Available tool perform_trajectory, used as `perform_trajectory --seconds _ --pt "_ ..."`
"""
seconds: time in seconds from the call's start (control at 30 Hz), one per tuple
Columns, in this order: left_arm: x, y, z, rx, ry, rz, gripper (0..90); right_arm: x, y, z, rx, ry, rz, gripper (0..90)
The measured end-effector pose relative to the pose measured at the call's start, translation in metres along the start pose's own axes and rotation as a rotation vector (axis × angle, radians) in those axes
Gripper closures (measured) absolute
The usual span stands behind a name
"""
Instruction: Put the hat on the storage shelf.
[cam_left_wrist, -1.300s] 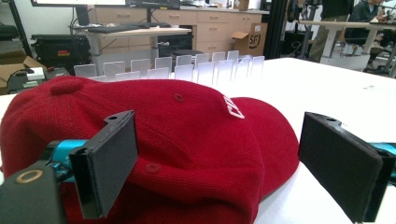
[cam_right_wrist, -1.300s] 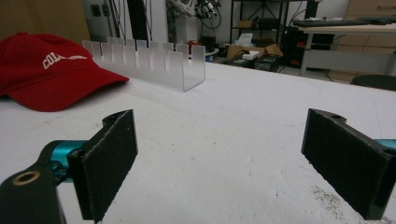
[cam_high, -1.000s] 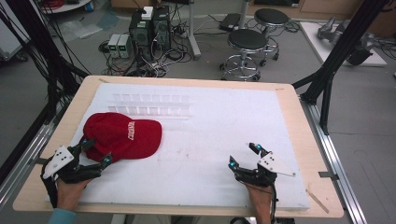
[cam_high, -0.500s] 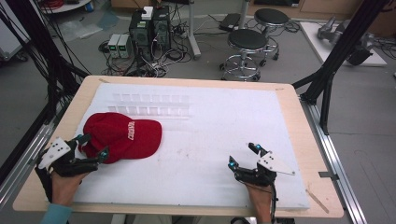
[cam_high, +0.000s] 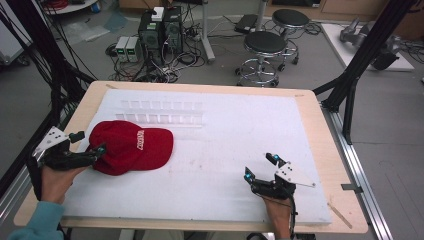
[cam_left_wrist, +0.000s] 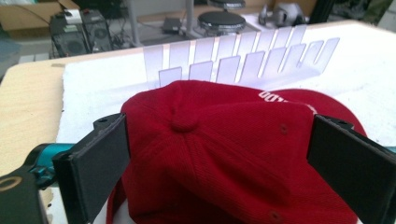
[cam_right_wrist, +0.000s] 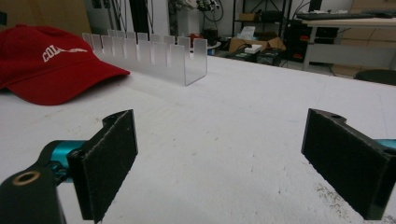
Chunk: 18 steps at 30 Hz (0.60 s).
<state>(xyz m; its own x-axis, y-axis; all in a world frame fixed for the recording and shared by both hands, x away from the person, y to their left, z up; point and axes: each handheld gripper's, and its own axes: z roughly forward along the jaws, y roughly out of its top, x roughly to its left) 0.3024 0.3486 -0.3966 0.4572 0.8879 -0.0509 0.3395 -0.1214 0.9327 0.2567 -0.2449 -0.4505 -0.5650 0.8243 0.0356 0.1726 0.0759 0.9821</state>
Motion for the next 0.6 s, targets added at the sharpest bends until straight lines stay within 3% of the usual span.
perform_trajectory --seconds 0.07,0.13,0.27,0.53,0.6 --pt "0.002 0.001 0.002 0.015 -0.012 -0.005 6.6 0.0 0.0 0.0 -0.001 0.0 -0.002 9.5" --pt "0.007 0.001 0.006 0.061 -0.038 -0.015 6.2 0.0 0.0 0.0 0.0 0.0 0.0 9.5" --pt "0.014 -0.001 0.011 0.099 -0.025 -0.021 5.8 0.0 0.0 0.0 -0.001 -0.002 -0.006 9.5" --pt "0.025 -0.007 0.028 0.191 -0.027 -0.13 8.7 0.0 0.0 0.001 0.002 -0.003 -0.014 9.5" --pt "0.026 -0.007 0.03 0.176 -0.054 -0.151 13.7 0.001 0.0 0.001 0.008 -0.001 -0.009 9.5"
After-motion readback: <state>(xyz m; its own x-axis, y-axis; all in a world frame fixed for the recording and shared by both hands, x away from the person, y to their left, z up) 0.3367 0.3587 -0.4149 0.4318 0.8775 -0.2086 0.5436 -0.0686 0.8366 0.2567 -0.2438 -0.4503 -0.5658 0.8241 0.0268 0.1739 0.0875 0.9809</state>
